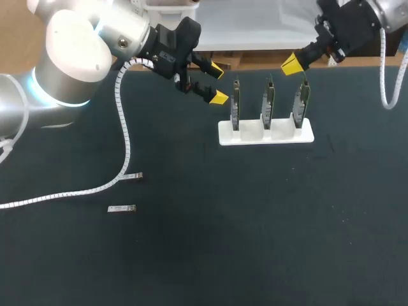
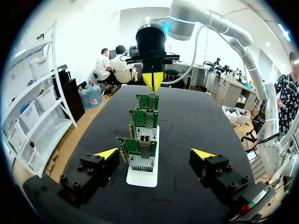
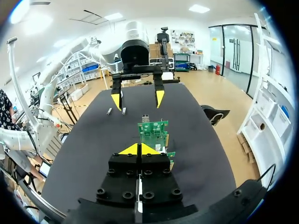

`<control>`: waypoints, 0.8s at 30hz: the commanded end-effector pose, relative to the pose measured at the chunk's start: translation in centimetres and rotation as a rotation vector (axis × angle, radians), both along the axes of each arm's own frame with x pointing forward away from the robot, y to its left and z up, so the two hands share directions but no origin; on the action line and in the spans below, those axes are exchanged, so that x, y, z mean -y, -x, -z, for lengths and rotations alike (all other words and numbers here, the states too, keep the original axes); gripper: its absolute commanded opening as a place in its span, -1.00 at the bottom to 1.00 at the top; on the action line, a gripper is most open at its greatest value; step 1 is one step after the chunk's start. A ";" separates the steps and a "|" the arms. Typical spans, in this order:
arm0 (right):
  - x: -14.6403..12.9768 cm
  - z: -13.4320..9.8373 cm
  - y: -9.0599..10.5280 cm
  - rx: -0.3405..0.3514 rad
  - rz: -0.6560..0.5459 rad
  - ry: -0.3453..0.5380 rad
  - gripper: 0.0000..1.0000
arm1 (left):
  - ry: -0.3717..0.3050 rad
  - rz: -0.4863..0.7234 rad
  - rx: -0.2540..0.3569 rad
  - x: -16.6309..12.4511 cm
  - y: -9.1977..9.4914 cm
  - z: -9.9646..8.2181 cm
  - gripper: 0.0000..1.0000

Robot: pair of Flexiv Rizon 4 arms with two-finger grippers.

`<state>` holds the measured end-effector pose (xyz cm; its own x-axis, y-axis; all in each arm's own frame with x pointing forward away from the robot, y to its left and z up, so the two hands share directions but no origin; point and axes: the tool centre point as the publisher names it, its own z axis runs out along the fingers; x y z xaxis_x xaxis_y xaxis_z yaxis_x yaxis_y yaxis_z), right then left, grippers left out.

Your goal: Pick up the optical module with the left hand, and insert it into the network port with the right hand.

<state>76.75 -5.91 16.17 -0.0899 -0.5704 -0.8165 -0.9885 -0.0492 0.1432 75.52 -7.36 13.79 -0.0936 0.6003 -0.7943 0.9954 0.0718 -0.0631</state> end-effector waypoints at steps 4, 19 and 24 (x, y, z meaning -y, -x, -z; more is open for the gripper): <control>0.4 0.5 -0.1 0.000 0.003 0.002 -1.00 | -0.005 0.000 -0.003 0.1 -0.1 0.0 1.00; 0.6 1.1 -0.2 -0.004 -0.001 0.018 1.00 | -0.005 0.000 -0.003 0.1 -0.1 0.0 1.00; 0.6 1.1 -0.2 -0.004 -0.001 0.018 1.00 | -0.005 0.000 -0.003 0.1 -0.1 0.0 1.00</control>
